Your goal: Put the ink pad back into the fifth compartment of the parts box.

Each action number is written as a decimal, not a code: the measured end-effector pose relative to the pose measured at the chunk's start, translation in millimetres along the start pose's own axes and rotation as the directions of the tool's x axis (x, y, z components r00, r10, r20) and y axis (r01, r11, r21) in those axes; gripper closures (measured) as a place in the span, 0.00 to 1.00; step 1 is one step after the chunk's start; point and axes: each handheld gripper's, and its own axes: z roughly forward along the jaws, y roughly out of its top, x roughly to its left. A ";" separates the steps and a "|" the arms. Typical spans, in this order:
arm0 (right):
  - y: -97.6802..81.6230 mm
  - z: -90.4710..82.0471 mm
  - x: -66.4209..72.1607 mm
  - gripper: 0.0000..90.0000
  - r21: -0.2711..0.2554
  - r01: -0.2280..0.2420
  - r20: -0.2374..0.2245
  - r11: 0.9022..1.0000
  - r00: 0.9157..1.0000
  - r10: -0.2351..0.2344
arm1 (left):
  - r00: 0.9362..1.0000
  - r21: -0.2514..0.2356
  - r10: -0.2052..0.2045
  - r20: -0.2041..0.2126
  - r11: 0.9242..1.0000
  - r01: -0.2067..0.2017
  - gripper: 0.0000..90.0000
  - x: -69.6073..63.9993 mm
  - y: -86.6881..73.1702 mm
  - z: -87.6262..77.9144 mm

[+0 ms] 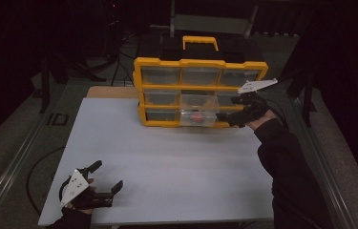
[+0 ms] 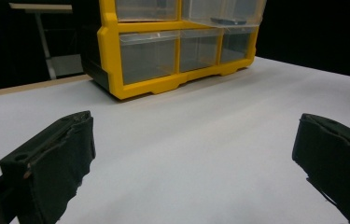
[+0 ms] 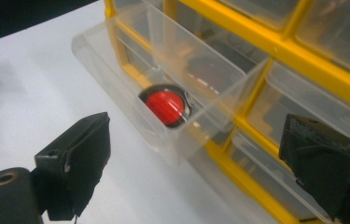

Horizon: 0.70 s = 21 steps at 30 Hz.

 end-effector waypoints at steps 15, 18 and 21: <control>-36.2 -2.0 5.1 0.10 -0.026 -0.010 0.002 1.000 1.000 0.010 | 1.000 -0.001 0.002 0.000 1.000 -0.002 0.00 -0.5 0.2 0.2; -43.6 -1.5 7.7 0.10 -0.030 -0.012 -0.004 0.999 1.000 0.012 | 1.000 -0.002 0.002 0.000 1.000 -0.002 0.00 -0.5 0.2 0.2; -51.2 -1.0 10.6 0.10 -0.038 -0.013 -0.008 0.999 1.000 0.013 | 1.000 -0.001 0.002 0.000 1.000 -0.002 0.00 -0.6 0.2 0.3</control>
